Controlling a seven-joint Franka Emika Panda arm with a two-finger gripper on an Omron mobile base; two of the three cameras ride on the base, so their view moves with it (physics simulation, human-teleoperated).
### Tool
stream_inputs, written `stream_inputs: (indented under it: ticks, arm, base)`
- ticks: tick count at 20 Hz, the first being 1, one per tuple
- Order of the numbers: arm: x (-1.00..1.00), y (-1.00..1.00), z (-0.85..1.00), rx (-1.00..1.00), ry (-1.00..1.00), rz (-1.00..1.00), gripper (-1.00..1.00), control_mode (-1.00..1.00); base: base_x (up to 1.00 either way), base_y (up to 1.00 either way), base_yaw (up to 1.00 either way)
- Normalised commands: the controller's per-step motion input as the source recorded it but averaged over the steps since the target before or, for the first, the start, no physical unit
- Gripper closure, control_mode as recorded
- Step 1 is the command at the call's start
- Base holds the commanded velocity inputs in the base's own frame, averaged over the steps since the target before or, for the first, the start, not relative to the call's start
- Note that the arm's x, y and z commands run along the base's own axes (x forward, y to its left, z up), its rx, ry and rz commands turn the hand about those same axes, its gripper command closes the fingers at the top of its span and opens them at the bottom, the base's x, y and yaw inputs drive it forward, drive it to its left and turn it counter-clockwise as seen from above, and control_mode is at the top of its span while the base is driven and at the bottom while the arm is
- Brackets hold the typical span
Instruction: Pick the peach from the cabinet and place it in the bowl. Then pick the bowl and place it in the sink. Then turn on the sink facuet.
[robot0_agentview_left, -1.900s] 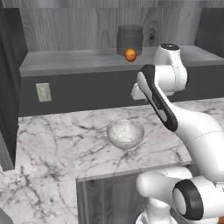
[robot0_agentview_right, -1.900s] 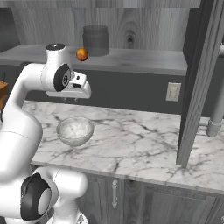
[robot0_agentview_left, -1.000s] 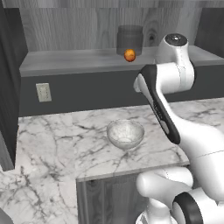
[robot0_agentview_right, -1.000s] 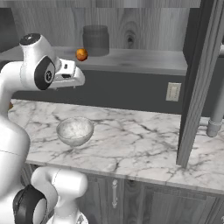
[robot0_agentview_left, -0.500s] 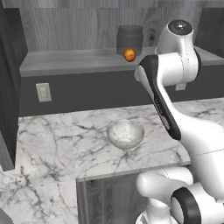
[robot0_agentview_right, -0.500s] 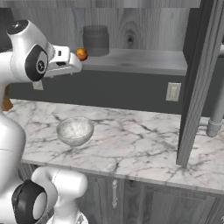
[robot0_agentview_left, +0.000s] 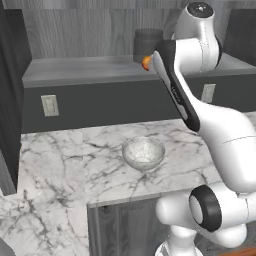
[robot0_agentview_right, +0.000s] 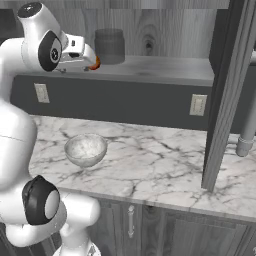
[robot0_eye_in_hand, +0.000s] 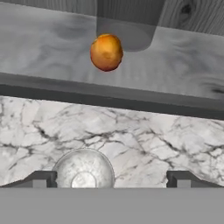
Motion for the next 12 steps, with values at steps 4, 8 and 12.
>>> stream_inputs:
  ticks: [4,8,12]
  arm:
    - [0.64,0.06,0.0,0.01,0.0,-0.08,-1.0,-1.0]
    - [0.75,0.11,-0.08,0.0,0.0,-0.08,-1.0,-1.0]
    - [0.61,0.04,-0.14,0.0,0.0,-0.06,-1.0,-1.0]
  base:
    - [0.0,0.0,0.0]
    - [0.0,0.0,0.0]
    - [0.0,0.0,0.0]
